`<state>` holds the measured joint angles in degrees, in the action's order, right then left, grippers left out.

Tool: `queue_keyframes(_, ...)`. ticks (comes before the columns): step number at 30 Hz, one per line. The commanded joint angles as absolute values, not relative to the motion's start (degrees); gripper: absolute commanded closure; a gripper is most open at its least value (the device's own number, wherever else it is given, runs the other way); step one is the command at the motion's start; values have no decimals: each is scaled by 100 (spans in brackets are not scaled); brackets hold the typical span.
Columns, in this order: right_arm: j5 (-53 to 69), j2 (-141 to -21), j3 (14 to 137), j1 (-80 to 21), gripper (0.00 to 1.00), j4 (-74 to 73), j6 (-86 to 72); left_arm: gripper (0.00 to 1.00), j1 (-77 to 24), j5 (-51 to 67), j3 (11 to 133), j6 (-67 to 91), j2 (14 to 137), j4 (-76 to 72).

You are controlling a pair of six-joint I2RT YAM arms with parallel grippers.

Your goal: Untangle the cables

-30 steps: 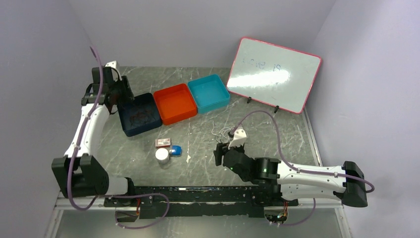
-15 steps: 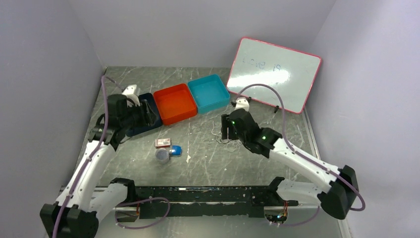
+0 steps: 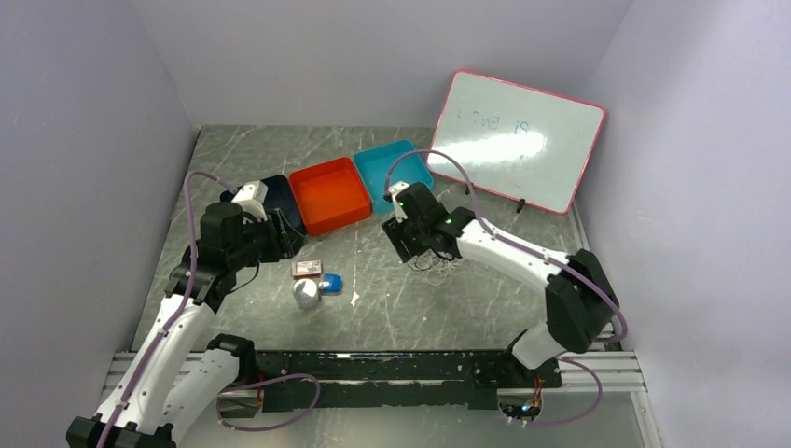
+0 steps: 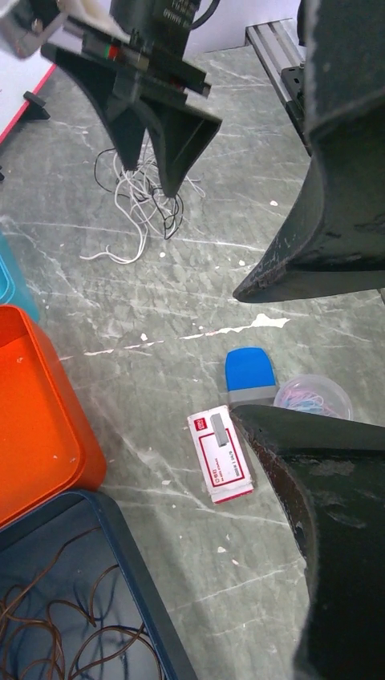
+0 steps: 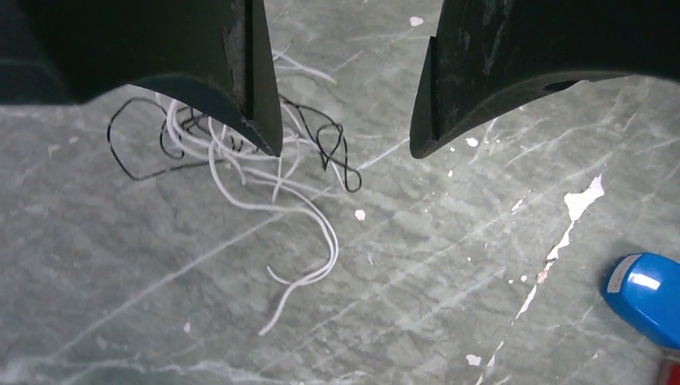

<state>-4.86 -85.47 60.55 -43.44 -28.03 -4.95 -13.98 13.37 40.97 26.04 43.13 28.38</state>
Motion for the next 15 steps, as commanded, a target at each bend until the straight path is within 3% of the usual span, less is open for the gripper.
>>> queue_keyframes(1,-409,-9038,6483,-4307,38,-3105,458,45,-1448,1552,4179,2663,4261,2747)
queue_keyframes(9,-368,-9590,6854,-4309,44,-3550,1267,45,-1450,1528,4132,2663,4207,2699)
queue_keyframes(15,-480,-9841,6955,-4307,53,-3620,1395,45,-1450,1480,4120,2672,4192,2698)
